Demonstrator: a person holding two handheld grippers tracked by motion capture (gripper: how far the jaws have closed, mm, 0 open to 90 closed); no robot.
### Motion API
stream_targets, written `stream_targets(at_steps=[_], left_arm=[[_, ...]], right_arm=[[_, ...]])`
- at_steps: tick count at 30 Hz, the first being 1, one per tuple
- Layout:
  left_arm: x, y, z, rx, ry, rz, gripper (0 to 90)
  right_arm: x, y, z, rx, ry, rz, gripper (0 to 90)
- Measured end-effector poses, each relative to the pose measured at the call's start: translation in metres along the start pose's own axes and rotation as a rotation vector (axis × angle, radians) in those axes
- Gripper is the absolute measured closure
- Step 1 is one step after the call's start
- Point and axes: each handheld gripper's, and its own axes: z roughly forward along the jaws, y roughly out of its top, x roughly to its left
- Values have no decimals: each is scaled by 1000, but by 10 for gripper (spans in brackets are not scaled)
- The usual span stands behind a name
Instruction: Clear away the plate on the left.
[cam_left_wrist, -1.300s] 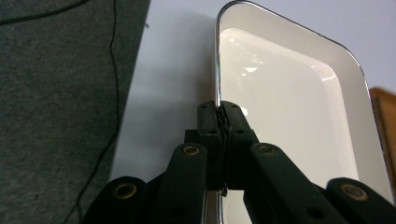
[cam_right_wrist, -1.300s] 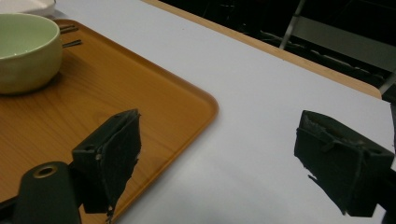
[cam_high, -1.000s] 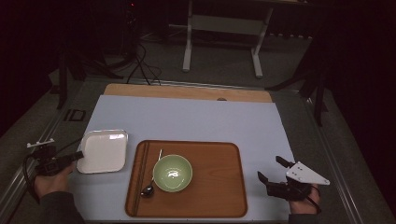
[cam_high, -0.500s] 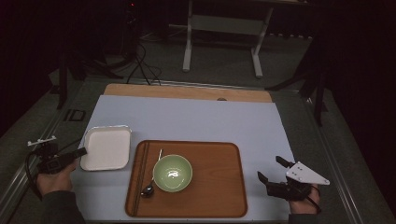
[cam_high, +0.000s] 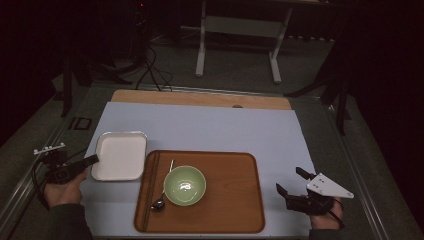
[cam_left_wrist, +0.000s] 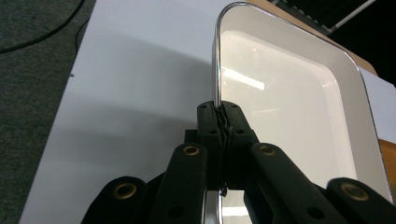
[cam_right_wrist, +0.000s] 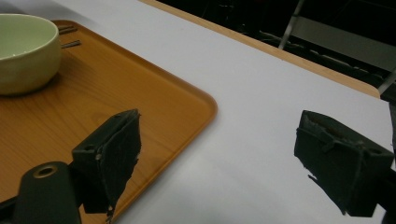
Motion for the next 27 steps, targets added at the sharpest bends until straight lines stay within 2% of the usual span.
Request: stream_targets(at_steps=[17, 24, 27], left_arm=[[-17, 1, 3, -5, -49, 33, 891], [-27, 2, 4, -11, -103, 33, 891], [-32, 3, 2, -16, -123, 47, 890]], right_arm=[[-1, 0, 0, -1, -1, -1, 142], [-1, 0, -1, -5, -4, 4, 141], [-1, 0, -1, -5, -5, 4, 141]])
